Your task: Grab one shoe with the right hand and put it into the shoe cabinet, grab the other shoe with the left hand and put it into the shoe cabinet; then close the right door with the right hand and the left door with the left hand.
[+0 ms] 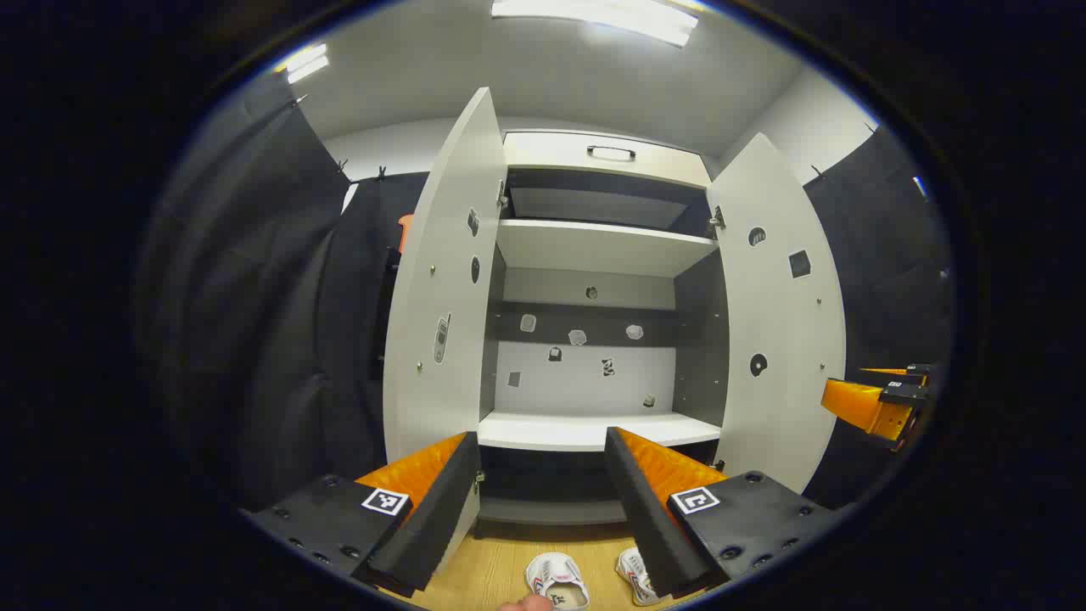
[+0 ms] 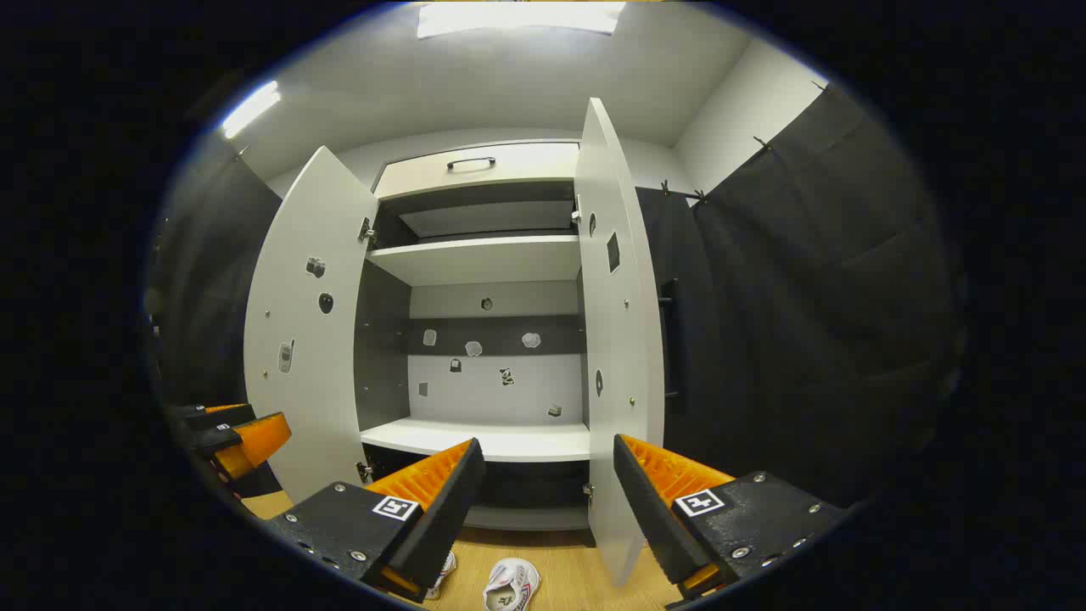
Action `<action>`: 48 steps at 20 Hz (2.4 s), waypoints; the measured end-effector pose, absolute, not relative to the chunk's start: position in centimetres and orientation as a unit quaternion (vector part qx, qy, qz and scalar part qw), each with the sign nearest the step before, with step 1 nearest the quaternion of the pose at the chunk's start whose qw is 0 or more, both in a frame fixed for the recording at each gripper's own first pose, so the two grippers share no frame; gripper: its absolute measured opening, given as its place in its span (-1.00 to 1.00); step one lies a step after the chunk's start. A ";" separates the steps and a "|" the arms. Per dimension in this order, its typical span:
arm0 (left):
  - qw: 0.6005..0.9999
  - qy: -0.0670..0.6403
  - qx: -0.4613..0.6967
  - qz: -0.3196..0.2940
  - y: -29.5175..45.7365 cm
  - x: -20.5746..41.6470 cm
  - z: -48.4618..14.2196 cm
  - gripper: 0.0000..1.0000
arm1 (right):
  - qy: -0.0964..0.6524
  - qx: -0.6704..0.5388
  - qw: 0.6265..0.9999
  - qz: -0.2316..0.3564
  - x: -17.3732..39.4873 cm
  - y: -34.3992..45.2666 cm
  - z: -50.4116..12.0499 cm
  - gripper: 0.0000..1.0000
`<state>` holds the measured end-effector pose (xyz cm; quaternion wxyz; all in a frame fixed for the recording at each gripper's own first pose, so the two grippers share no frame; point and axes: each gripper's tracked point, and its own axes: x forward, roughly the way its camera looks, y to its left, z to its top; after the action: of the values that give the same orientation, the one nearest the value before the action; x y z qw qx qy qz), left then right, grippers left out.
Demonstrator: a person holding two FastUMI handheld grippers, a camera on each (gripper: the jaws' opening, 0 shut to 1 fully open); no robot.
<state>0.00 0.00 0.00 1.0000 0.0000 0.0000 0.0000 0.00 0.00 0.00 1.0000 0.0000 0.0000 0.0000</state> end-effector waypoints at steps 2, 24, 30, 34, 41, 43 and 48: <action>1.000 0.002 0.004 0.001 0.1 0.0 0.0 0.92 | 0.002 -0.001 1.000 0.000 0.0 0.0 0.0 0.87; 1.000 -0.002 0.004 0.012 1.3 0.2 0.2 0.93 | 0.020 -0.024 0.999 0.018 2.4 2.2 -2.2 0.88; 1.000 0.002 -0.001 0.015 1.7 0.2 -0.2 0.93 | 0.072 -0.054 0.996 0.021 4.6 3.0 -9.2 0.88; 1.000 0.001 -0.004 0.014 1.8 0.1 -0.5 0.93 | 0.140 -0.062 0.988 0.020 4.8 3.2 -17.7 0.88; 1.000 0.004 -0.006 0.019 1.9 0.4 -1.1 0.93 | 0.331 -0.082 0.939 0.048 1.9 3.4 -36.2 0.75; 1.000 0.003 -0.002 0.020 1.9 0.3 -1.1 0.93 | 0.366 -0.082 0.926 0.046 1.0 2.9 -39.2 0.75; 1.000 0.008 0.000 0.014 1.4 0.0 -1.5 0.93 | 0.386 -0.106 0.916 0.039 2.3 2.1 -42.7 0.70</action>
<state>0.00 1.40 -1.53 0.9999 -0.0003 0.0081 0.0145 2.32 2.14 -42.73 0.9156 -0.1059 0.3859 0.0386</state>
